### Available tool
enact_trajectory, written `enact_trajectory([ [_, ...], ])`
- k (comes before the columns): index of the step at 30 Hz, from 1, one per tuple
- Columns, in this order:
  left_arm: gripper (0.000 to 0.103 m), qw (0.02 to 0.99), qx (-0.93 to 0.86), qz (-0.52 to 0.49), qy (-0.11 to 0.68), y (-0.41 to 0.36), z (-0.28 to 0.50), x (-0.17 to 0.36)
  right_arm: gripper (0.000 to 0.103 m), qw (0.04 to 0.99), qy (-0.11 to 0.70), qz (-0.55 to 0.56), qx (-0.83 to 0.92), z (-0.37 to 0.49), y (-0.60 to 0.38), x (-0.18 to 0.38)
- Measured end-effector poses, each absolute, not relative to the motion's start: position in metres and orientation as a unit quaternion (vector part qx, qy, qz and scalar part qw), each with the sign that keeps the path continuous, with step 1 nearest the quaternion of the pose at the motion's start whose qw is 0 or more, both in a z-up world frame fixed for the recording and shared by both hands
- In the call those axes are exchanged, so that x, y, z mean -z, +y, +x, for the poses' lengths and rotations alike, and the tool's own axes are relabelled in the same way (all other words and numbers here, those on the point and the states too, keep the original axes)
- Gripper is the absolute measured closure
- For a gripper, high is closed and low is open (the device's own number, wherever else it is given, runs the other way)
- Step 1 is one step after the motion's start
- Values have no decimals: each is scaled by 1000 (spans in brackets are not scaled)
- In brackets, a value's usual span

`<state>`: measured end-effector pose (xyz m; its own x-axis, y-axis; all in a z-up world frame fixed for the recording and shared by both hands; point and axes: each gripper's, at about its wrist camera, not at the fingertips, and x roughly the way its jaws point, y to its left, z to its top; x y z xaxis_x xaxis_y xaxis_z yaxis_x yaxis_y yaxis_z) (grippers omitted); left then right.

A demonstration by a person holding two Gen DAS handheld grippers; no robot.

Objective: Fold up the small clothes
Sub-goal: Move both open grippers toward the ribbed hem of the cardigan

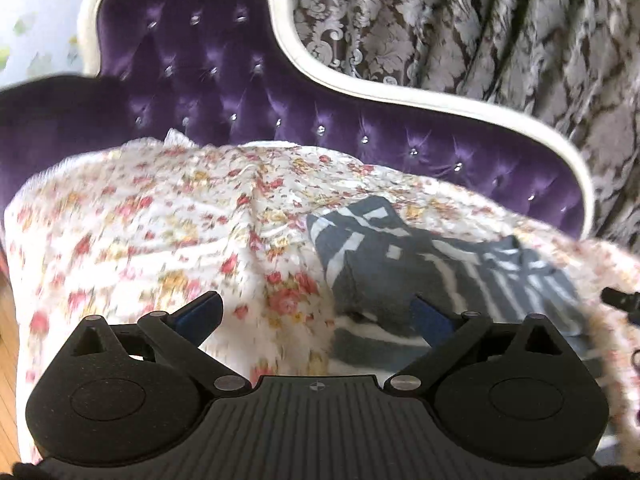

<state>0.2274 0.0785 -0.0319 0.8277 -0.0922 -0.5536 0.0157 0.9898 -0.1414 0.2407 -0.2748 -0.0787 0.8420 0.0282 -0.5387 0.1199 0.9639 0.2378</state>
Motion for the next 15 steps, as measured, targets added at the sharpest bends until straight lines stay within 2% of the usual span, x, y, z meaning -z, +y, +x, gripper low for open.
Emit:
enact_trajectory([
  [8,2,952,33,-10,305,89,153,17,1,950,287,114,-53,160,-243,37],
  [15,2,935,67,-1,347,89,106,39,1,934,320,147,-62,95,-237,38],
])
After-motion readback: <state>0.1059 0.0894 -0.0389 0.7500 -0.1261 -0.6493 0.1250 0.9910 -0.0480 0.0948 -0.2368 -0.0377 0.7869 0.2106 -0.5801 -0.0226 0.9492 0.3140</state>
